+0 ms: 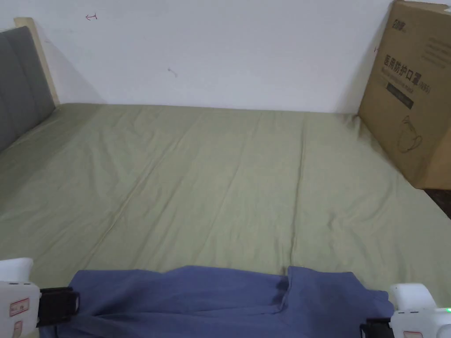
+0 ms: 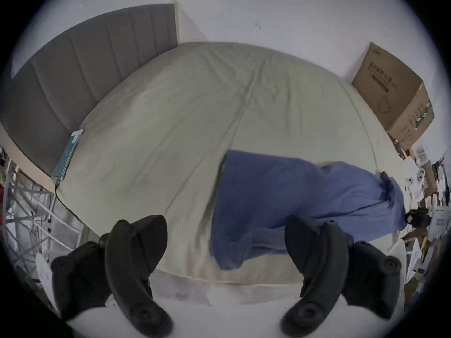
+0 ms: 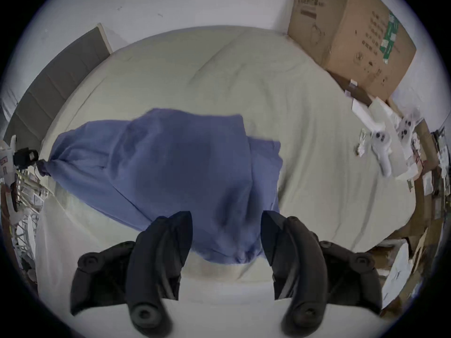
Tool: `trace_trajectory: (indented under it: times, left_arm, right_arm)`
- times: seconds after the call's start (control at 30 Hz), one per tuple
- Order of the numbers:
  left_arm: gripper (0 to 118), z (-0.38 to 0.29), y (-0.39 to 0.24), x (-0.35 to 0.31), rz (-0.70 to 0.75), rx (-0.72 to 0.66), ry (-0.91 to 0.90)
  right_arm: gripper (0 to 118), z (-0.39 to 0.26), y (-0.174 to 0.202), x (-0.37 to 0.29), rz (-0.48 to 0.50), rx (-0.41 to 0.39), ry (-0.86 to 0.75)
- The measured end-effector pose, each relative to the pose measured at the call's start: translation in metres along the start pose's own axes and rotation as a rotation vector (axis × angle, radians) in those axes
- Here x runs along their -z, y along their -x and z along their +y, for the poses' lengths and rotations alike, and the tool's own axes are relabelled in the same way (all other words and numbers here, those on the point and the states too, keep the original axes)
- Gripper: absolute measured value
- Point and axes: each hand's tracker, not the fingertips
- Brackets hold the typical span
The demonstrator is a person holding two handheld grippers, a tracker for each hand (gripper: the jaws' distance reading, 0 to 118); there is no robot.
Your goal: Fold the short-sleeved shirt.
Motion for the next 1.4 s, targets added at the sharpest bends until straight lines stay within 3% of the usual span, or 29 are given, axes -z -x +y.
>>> trace_trajectory:
  times: [0.03, 0.07, 0.13, 0.17, 0.2, 0.23, 0.4, 0.5, 0.53, 0.57, 0.6, 0.67, 0.7, 0.8, 0.93, 1.03, 1.2, 1.3, 1.4]
  left_arm:
    - [96, 0.002, -0.005, -0.004, -0.017, 0.013, -0.008]
    - [83, 0.004, -0.010, -0.007, -0.033, 0.020, -0.016]
    - [77, 0.005, -0.022, -0.010, -0.076, 0.041, -0.038]
    - [41, 0.005, -0.027, -0.010, -0.072, 0.043, -0.039]
    - [9, 0.005, -0.031, -0.007, -0.078, 0.047, -0.032]
    - [0, 0.002, -0.033, -0.003, -0.077, 0.051, -0.044]
    - [0, -0.004, -0.025, -0.001, -0.164, -0.070, -0.032]
    - [0, -0.002, -0.014, -0.008, -0.163, -0.100, -0.075]
    - [0, -0.001, -0.006, -0.009, -0.178, -0.142, -0.094]
    - [15, -0.001, 0.002, -0.009, -0.202, -0.183, -0.099]
    - [41, -0.001, 0.012, -0.007, -0.245, -0.242, -0.088]
    - [105, -0.004, 0.029, 0.001, -0.274, -0.337, -0.036]
    - [114, -0.008, 0.036, 0.006, -0.289, -0.376, -0.024]
    - [115, -0.023, 0.052, 0.022, -0.349, -0.466, -0.014]
    - [115, -0.042, 0.065, 0.066, -0.400, -0.609, 0.121]
    - [117, -0.054, 0.064, 0.081, -0.472, -0.708, 0.100]
    - [116, -0.053, 0.060, 0.084, -0.488, -0.712, 0.081]
    - [113, -0.045, 0.044, 0.086, -0.443, -0.578, 0.110]
    - [107, -0.031, 0.036, 0.095, -0.436, -0.552, 0.107]
  right_arm:
    - [61, 0.005, 0.006, -0.004, -0.003, -0.006, -0.028]
    - [60, 0.013, 0.014, -0.009, 0.011, 0.001, -0.058]
    - [58, 0.024, 0.028, -0.013, 0.060, 0.022, -0.118]
    - [45, 0.028, 0.036, -0.014, 0.080, 0.026, -0.147]
    - [20, 0.034, 0.045, -0.012, 0.085, 0.031, -0.169]
    - [0, 0.035, 0.055, -0.009, 0.061, 0.054, -0.196]
    - [0, 0.043, 0.102, 0.008, 0.096, -0.036, -0.152]
    - [0, 0.049, 0.120, 0.012, 0.089, -0.045, -0.161]
    - [0, 0.050, 0.123, 0.013, 0.110, -0.031, -0.159]
    - [0, 0.050, 0.126, 0.015, 0.132, -0.008, -0.156]
    - [0, 0.055, 0.128, 0.015, 0.155, 0.009, -0.146]
    - [0, 0.053, 0.136, 0.018, 0.168, 0.006, -0.138]
    - [0, 0.051, 0.141, 0.020, 0.172, -0.019, -0.129]
    - [0, 0.050, 0.153, 0.025, 0.138, -0.111, -0.100]
    - [0, 0.050, 0.158, 0.032, 0.177, -0.083, -0.067]
    - [0, 0.051, 0.161, 0.035, 0.180, -0.090, -0.050]
    - [0, 0.051, 0.162, 0.041, 0.152, -0.112, -0.026]
    - [0, 0.051, 0.160, 0.046, 0.152, -0.087, -0.007]
    - [0, 0.049, 0.161, 0.052, 0.150, -0.080, 0.013]
